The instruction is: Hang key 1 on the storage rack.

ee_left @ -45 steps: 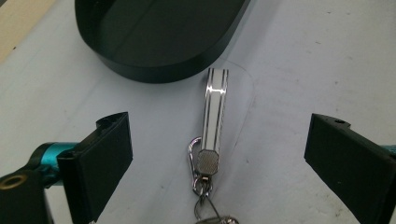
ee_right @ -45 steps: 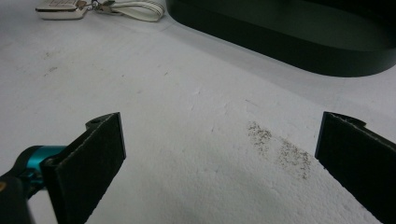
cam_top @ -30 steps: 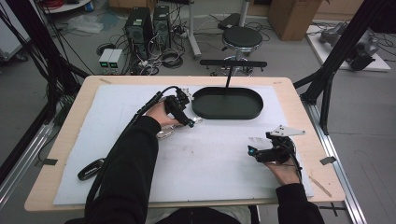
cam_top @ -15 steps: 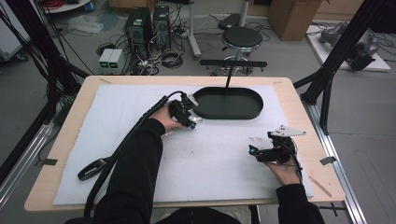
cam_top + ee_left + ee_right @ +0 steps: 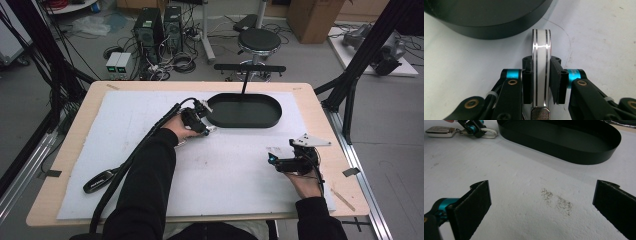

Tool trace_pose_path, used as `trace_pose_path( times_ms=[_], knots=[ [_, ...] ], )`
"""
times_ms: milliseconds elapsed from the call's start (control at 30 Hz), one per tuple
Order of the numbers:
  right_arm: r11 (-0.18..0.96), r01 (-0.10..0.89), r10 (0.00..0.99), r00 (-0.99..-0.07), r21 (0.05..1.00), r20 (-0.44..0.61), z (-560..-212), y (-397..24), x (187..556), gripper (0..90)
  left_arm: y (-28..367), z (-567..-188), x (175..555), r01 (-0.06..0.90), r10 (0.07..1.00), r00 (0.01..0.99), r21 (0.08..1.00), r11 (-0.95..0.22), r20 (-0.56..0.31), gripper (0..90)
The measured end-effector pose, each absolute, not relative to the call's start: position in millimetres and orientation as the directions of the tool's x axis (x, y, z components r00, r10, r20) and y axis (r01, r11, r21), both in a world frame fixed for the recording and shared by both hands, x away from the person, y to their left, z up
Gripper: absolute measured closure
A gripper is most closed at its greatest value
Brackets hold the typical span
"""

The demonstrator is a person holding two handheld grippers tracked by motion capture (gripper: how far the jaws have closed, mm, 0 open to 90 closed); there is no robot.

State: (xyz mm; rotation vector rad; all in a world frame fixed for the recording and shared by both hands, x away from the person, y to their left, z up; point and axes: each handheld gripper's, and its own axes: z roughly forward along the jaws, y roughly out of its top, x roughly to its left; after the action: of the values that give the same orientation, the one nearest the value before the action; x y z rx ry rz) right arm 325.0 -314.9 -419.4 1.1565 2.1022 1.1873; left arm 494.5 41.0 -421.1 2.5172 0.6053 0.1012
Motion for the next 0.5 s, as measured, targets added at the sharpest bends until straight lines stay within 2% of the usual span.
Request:
trace_pose_path(
  times_ms=[100, 333, 500],
  knots=[
    [0.282, 0.445, 0.839, -0.544, 0.850, 0.006, -420, -314, 325, 0.8, 43, -418, 494, 0.400, 0.442, 0.896, 0.523, -0.752, -0.050, 74.4],
    [0.281, 0.442, 0.838, -0.546, 0.852, 0.007, -420, -313, 325, 0.8, 53, -392, 490, 0.400, 0.421, 0.899, 0.607, -0.687, -0.116, 74.4],
    [0.281, 0.439, 0.837, -0.547, 0.853, 0.005, -419, -311, 325, 0.8, 58, -366, 484, 0.369, 0.406, 0.907, 0.674, -0.639, -0.111, 74.3]
  ],
)
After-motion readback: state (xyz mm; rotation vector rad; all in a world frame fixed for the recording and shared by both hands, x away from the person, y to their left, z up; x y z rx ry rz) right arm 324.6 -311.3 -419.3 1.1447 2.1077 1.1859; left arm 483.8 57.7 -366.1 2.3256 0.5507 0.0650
